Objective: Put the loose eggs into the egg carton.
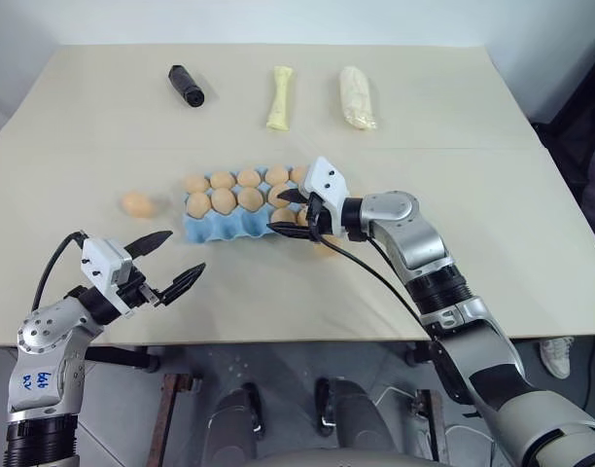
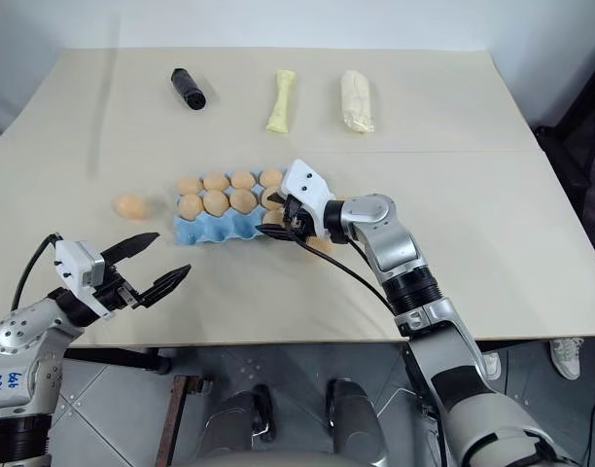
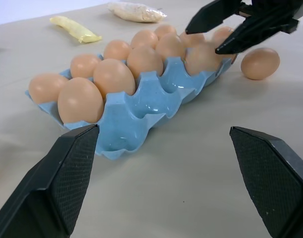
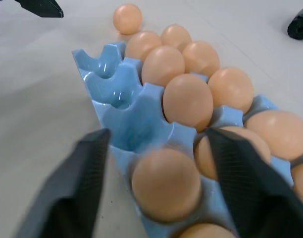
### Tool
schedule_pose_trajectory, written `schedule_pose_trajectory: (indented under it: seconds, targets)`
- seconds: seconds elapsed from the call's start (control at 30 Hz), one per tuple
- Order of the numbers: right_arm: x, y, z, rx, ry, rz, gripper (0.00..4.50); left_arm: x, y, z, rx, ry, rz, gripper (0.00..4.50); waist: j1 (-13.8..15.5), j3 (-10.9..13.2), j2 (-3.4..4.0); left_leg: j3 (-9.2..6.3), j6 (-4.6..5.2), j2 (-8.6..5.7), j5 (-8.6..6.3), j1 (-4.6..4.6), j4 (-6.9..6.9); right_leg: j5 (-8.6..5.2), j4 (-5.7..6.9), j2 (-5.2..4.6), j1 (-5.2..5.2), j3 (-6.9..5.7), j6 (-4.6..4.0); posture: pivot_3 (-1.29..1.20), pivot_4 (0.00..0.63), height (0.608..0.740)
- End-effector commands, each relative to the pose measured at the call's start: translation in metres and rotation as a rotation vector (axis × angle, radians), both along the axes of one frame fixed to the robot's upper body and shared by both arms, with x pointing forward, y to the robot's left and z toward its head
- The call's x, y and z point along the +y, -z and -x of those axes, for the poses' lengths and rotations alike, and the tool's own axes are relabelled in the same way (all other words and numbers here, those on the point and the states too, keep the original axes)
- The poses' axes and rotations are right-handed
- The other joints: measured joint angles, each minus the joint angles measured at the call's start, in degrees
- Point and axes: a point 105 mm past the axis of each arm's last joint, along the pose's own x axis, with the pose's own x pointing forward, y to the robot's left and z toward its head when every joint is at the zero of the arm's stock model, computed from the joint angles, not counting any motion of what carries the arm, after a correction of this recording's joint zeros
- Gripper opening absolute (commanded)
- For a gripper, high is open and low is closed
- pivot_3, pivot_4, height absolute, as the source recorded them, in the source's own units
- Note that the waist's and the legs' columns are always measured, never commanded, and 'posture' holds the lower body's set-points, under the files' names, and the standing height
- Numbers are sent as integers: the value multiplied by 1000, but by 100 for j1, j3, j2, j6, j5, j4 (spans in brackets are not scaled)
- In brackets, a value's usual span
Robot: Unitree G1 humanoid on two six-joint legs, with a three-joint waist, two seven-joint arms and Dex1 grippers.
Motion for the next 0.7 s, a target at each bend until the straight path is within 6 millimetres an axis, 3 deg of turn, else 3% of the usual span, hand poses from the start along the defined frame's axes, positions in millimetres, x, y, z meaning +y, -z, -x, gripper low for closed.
schedule_pose_trajectory:
  seconds: [0.03,0.23,0.37,0.57,0.7]
  targets:
    - [-23,-27,12,-80,-16,-81,4457,-6,-3,1,-7,30,-6,4500,40,0,0,-1,-3,0,-3,0,0,0,-2,-1,1,-1,0,0,150,740]
    - [-100,-25,26,-128,154,-121,4457,-18,2,-4,12,93,-24,4500,205,0,0,-1,-1,-6,-13,-1,1,2,-21,-5,7,-3,4,0,150,740]
    - [-155,-2,40,-83,327,-122,4457,-34,-5,-11,-1,155,-5,4500,283,0,0,0,-1,-5,-15,1,2,2,-27,-1,11,-4,5,0,150,740]
    - [-200,32,48,-55,497,-106,4457,-55,-17,-18,23,286,11,4500,269,0,0,17,2,-7,-13,12,9,7,-21,8,12,-14,12,0,150,740]
    - [-199,40,45,-2,501,-106,4457,-51,-16,-21,18,289,-18,4500,230,0,1,25,10,-18,-16,13,32,11,-11,10,13,-21,19,0,150,740]
